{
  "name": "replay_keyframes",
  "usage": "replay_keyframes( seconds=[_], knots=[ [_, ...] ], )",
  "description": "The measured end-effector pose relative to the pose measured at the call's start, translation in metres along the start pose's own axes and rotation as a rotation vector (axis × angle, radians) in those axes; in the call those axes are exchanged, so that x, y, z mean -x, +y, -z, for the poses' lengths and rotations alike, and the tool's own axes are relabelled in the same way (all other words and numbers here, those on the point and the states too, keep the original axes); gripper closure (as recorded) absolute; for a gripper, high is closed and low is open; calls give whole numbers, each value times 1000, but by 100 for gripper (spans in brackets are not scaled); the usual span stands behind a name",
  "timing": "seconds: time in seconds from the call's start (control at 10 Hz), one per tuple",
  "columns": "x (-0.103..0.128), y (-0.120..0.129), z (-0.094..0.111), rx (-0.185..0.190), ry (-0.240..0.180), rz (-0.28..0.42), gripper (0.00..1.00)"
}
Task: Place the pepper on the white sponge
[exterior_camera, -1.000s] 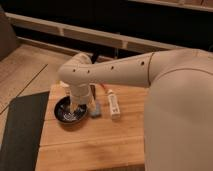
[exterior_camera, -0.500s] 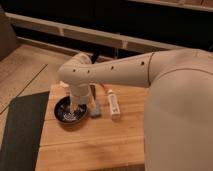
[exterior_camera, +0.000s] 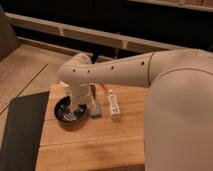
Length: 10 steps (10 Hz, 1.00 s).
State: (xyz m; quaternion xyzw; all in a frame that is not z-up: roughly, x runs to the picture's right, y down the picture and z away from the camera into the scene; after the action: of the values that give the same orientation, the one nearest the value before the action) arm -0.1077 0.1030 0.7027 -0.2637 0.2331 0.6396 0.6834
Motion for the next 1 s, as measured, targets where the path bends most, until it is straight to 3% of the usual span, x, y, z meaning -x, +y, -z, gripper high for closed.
replay_keyframes(
  seconds=[0.7, 0.8, 1.0],
  knots=[
    [3, 0, 3, 0, -11, 2, 35],
    [11, 2, 7, 9, -40, 5, 35],
    [54, -3, 43, 28, -194, 79, 35]
  ],
)
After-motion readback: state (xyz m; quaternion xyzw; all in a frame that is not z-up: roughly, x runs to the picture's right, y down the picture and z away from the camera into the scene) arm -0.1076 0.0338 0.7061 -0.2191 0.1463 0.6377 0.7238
